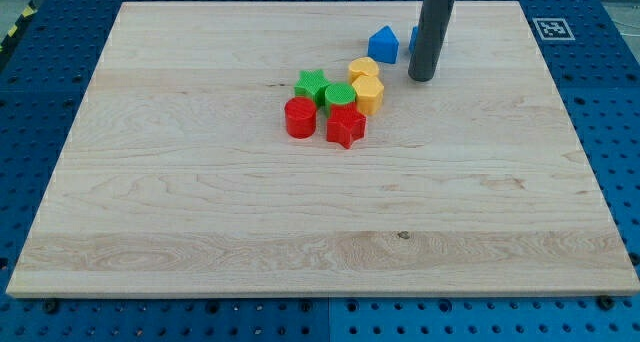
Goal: Push the yellow heart to the top of the green circle
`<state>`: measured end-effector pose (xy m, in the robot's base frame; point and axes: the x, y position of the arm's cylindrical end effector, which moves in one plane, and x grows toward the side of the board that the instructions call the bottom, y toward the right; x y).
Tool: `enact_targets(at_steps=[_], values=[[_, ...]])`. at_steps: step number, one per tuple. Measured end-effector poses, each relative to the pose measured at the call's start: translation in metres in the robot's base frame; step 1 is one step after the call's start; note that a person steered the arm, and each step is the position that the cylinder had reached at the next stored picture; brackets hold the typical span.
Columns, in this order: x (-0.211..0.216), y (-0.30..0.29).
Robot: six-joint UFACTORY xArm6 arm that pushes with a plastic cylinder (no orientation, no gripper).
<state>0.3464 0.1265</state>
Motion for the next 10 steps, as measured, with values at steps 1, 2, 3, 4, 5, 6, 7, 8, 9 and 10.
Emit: enact_targets(at_steps=[1, 2, 3, 4, 5, 6, 7, 8, 9, 10], values=[[0.0, -0.013], [0.002, -0.027], [0.002, -0.038], [0.002, -0.055], [0.006, -0.075], [0.01, -0.078], [0.009, -0.074], [0.009, -0.083], [-0.007, -0.087], [-0.032, -0.087]])
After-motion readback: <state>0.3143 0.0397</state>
